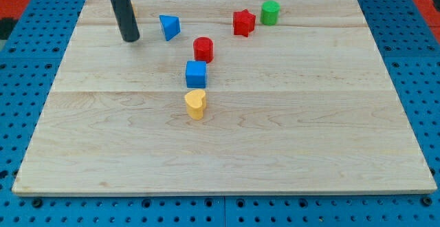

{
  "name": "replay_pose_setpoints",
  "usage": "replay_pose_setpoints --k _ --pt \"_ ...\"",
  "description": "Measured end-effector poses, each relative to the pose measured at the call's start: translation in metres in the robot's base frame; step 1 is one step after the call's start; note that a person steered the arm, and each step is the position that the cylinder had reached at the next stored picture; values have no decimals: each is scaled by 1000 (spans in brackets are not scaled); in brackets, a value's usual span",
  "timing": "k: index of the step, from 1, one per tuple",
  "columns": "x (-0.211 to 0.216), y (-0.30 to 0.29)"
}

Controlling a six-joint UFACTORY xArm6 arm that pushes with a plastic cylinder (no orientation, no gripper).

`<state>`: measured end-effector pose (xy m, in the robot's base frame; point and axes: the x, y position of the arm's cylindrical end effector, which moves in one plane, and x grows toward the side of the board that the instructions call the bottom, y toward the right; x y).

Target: Place the arm towards the right side of the board

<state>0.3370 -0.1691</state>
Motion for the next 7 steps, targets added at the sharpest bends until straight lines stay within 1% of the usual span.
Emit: replay_pose_setpoints --k 1,2,3,4,5,6,7 --pt "40 -5" --pt "91 -4" --pt "159 29" --pt "212 124" --pt "207 219" --pt "139 296" --pt "83 344"
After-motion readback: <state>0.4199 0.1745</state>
